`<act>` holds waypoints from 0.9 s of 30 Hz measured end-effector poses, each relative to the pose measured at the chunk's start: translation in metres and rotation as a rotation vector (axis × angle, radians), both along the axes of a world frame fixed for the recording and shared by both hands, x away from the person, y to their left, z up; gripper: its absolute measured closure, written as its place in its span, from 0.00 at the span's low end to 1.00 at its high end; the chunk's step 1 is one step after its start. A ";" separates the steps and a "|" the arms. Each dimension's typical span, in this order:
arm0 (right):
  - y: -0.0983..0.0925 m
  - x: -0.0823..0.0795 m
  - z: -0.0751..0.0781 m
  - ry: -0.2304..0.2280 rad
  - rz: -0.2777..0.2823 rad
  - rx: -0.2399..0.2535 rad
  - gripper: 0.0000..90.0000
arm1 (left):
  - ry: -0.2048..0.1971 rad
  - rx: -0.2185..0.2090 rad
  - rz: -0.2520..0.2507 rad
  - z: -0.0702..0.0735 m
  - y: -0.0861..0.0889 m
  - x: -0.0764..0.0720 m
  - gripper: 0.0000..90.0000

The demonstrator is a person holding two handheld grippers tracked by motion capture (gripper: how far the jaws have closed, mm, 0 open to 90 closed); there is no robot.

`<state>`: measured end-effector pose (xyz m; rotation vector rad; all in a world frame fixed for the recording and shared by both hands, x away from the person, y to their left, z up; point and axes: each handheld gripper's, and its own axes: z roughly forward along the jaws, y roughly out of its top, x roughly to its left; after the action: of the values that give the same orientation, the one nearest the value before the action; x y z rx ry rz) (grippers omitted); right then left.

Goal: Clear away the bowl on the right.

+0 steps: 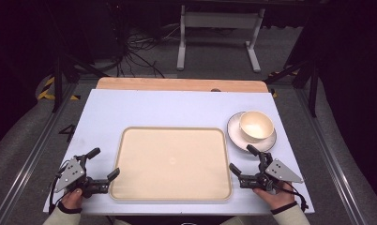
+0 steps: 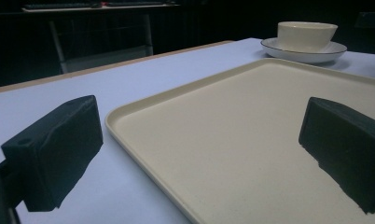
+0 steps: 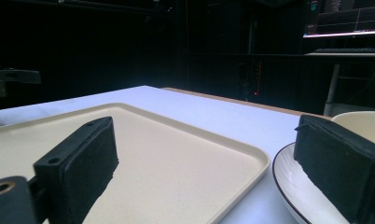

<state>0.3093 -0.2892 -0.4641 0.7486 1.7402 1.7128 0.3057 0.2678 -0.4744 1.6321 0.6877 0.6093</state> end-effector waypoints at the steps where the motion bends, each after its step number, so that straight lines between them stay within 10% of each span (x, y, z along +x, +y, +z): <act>1: 0.000 0.000 0.000 0.001 0.004 -0.002 0.08 | 0.000 0.000 0.000 0.000 0.000 0.000 0.00; 15: 0.005 0.006 0.005 0.063 0.015 -0.037 0.22 | 0.007 -0.001 -0.003 0.000 0.000 0.000 0.00; 27: 0.015 0.017 0.041 0.022 0.039 -0.010 0.24 | 0.004 0.002 -0.002 0.000 0.000 0.000 0.00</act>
<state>0.3258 -0.2744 -0.4232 0.7361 1.7882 1.7263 0.3062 0.2678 -0.4742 1.6362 0.6889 0.6059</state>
